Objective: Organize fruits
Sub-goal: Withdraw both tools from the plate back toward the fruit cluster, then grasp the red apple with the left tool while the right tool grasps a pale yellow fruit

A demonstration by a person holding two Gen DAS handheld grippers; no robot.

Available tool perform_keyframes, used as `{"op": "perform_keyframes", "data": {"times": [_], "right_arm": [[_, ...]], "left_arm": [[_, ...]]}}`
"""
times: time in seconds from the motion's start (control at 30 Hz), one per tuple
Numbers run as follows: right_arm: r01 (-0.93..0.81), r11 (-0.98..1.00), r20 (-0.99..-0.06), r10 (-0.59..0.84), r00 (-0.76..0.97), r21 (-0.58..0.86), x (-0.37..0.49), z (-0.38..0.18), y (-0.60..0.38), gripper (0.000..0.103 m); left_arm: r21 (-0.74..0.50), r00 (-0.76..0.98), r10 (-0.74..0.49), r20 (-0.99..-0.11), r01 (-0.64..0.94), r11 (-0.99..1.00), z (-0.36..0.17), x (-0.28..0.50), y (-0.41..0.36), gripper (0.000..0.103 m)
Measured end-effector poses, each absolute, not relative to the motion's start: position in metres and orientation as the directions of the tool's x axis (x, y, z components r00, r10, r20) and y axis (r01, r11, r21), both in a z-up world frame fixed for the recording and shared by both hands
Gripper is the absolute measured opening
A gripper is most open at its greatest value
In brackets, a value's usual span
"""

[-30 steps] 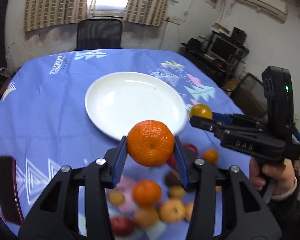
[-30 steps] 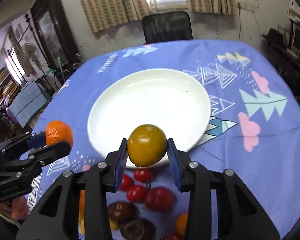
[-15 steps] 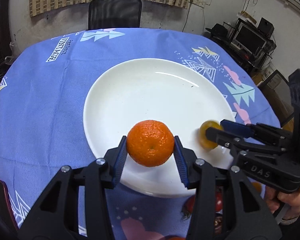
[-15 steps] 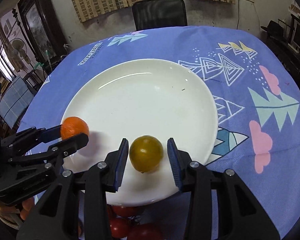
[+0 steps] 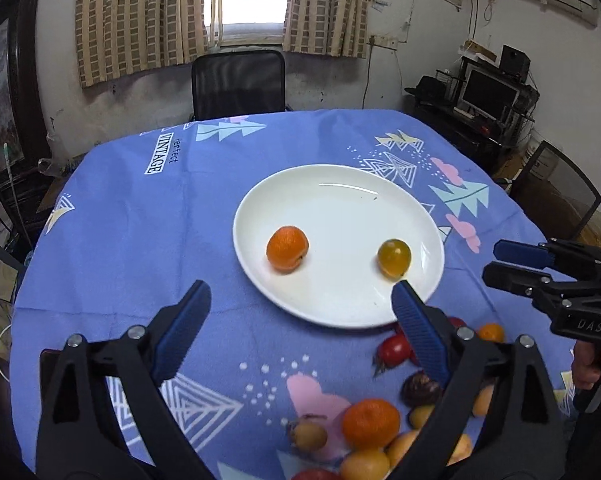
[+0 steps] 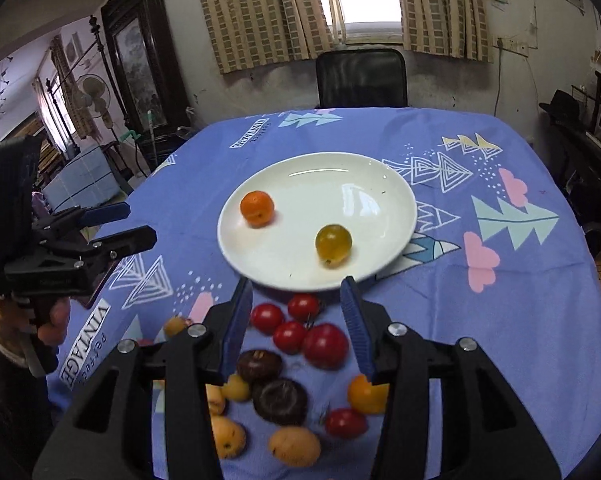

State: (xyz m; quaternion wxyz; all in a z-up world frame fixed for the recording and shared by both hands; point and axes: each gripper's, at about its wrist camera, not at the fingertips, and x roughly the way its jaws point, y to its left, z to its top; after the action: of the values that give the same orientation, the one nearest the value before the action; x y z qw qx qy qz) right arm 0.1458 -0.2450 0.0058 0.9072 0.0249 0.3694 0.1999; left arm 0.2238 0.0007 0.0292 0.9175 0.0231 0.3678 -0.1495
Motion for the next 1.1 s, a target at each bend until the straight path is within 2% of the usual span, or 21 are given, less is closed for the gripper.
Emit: {"op": "perform_keyframes", "data": {"times": [0.13,0.2,0.3,0.47,0.57,0.83,0.93,1.0,1.07,1.1], "right_arm": [[-0.310,0.930,-0.675,0.357,0.645,0.195,0.099,-0.017,-0.251,0.047],[-0.270,0.945,-0.710,0.318,0.628,0.185,0.088,-0.035,-0.253,0.047],[-0.230,0.953,-0.753,0.298,0.587,0.198,0.087,-0.059,-0.255,0.047],[-0.206,0.955,-0.764,0.293,0.575,0.212,0.088,-0.074,-0.249,0.047],[-0.193,0.957,-0.773,0.288,0.565,0.216,0.091,-0.080,-0.243,0.047],[-0.170,0.965,-0.783,0.262,0.565,0.200,0.098,-0.088,-0.238,0.047],[-0.164,0.966,-0.786,0.259,0.562,0.201,0.098,-0.091,-0.240,0.047],[-0.164,0.965,-0.784,0.263,0.563,0.205,0.097,-0.092,-0.241,0.047],[-0.163,0.965,-0.783,0.263,0.563,0.206,0.098,-0.092,-0.242,0.047],[-0.165,0.964,-0.783,0.264,0.563,0.207,0.098,-0.092,-0.242,0.047]], "left_arm": [[-0.063,0.677,-0.276,-0.682,0.321,0.945,0.024,0.176,0.020,0.094],[-0.104,0.663,-0.332,-0.670,0.360,0.927,0.015,0.157,0.028,0.094],[-0.161,0.613,-0.437,-0.658,0.453,0.877,-0.007,0.134,0.034,0.094],[-0.151,0.586,-0.452,-0.673,0.489,0.859,-0.026,0.120,0.041,0.094],[-0.201,0.561,-0.506,-0.656,0.516,0.833,-0.028,0.113,0.049,0.094],[-0.180,0.540,-0.455,-0.708,0.484,0.856,-0.048,0.115,0.050,0.094],[-0.135,0.552,-0.420,-0.721,0.482,0.865,-0.054,0.115,0.045,0.092],[-0.111,0.546,-0.393,-0.740,0.477,0.872,-0.060,0.117,0.042,0.087],[-0.120,0.521,-0.381,-0.764,0.465,0.877,-0.069,0.123,0.042,0.074],[-0.126,0.512,-0.377,-0.772,0.459,0.880,-0.072,0.125,0.043,0.072]]}}
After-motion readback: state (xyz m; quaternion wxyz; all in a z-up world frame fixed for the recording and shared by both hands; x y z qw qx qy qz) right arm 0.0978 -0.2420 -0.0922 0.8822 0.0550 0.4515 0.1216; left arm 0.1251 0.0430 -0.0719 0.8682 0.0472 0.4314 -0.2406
